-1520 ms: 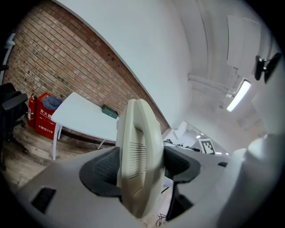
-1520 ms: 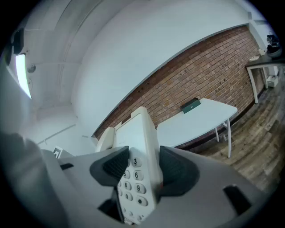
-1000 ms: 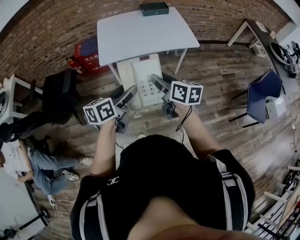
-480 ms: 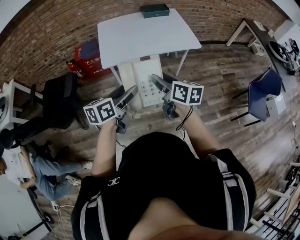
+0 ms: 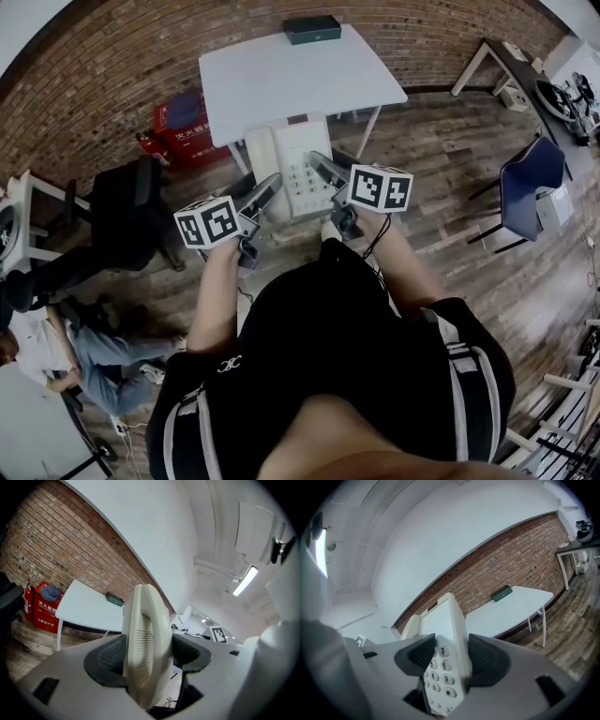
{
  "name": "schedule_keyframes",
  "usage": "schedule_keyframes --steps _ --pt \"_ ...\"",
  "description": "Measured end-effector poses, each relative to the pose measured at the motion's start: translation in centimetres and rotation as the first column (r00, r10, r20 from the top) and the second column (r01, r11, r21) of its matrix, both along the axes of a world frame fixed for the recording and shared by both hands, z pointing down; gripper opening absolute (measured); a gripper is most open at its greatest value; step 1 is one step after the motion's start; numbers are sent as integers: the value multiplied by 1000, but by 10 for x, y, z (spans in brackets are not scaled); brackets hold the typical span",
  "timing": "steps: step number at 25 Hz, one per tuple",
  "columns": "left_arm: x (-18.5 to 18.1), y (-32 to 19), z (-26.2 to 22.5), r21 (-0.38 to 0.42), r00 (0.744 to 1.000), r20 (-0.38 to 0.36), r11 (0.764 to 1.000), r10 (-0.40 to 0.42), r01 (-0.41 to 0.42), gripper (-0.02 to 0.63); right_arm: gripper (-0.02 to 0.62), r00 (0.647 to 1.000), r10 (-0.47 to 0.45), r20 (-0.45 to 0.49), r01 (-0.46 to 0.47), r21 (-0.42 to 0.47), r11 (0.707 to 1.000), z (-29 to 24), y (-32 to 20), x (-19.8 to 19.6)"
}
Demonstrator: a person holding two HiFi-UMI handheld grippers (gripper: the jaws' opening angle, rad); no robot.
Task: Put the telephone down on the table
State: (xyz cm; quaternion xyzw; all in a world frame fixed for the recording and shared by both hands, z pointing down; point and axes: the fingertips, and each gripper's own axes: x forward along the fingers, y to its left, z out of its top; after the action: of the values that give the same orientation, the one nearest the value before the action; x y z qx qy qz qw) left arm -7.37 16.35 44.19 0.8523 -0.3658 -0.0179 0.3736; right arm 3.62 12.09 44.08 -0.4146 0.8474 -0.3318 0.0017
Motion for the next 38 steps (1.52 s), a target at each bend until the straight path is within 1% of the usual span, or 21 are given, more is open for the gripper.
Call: schedule_keyframes --steps 7,10,17,24,38 --pt "-10 -30 8 -8 1000 0 1000 -9 9 307 202 1000 -14 -9 14 -4 1000 7 -30 -10" --pt "-13 -49 12 -15 1000 8 1000 -21 21 307 202 1000 -26 -3 26 -13 1000 12 -51 -13" --pt "-17 -102 28 -1 999 34 999 -40 40 307 202 999 -43 26 43 -4 999 29 -105 -17" --pt "-20 -199 28 -31 997 39 997 -64 65 307 202 997 -73 22 73 -18 997 31 -207 -23" --pt "-20 -389 28 -92 991 37 987 -127 130 307 204 992 -129 12 130 -80 988 33 -403 -26"
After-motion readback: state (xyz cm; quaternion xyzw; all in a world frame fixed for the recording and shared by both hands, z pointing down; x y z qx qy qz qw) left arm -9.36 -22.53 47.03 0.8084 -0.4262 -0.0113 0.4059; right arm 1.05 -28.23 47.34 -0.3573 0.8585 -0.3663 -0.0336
